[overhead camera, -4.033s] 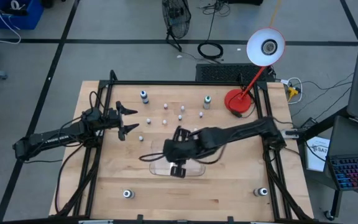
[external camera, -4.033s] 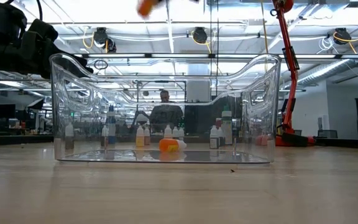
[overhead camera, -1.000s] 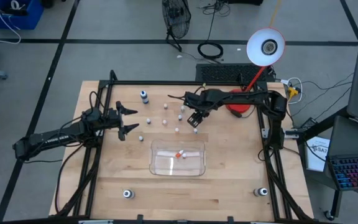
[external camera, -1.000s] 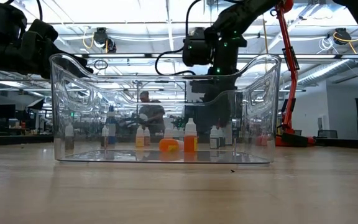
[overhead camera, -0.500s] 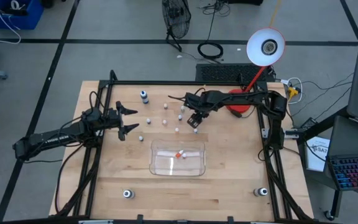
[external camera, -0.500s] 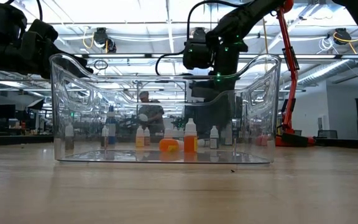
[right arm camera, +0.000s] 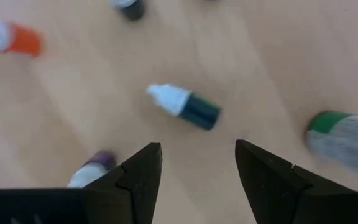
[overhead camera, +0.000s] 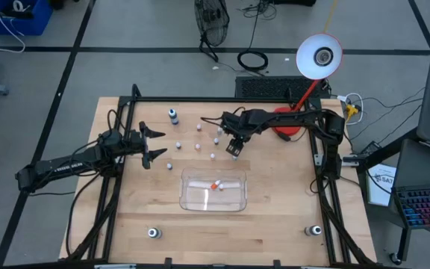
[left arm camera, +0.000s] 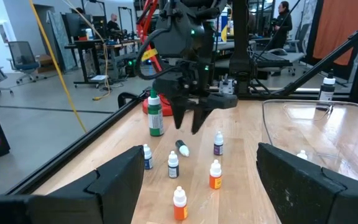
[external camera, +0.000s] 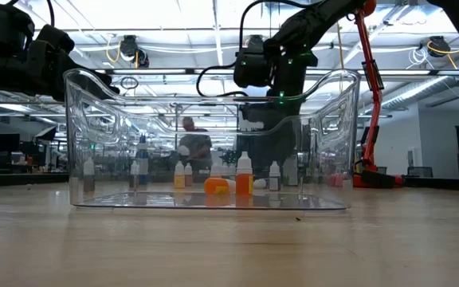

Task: Pick & Place food coloring
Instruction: Put the small violet ood coloring bottle into the transparent bin

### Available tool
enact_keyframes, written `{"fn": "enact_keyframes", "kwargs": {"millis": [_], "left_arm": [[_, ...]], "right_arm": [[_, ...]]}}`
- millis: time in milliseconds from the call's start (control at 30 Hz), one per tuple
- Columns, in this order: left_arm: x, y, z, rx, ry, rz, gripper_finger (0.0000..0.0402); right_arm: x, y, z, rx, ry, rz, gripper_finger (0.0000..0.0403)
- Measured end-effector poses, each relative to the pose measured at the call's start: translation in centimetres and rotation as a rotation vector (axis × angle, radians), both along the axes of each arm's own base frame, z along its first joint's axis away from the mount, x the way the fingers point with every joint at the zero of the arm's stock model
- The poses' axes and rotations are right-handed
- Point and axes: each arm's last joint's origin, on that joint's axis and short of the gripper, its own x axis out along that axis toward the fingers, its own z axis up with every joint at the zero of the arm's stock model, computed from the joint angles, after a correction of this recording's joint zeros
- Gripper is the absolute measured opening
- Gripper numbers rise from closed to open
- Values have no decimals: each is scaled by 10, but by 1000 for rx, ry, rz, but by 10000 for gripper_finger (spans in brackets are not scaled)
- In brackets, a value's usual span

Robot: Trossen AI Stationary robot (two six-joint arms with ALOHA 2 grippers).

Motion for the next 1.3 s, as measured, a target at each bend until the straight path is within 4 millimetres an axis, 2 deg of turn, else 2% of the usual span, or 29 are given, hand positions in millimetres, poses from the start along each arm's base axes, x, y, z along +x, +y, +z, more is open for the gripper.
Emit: {"fn": "enact_keyframes", "kwargs": {"millis": [267,500,700,867,1300], "left_arm": [[0,0,0,0,1,0,305],[0,0,0,0,1,0,305],[0,0,0,0,1,0,305],[0,0,0,0,0,0,305],[0,0,0,0,0,0,305]], "right_arm": [[1,21,8,45,-12,11,191],[6,52,13,51,-26,54,192],[9,71,13,-12,-16,93,192],[9,73,13,-31,-13,98,192],[7,58,13,25,-22,65,192]]}}
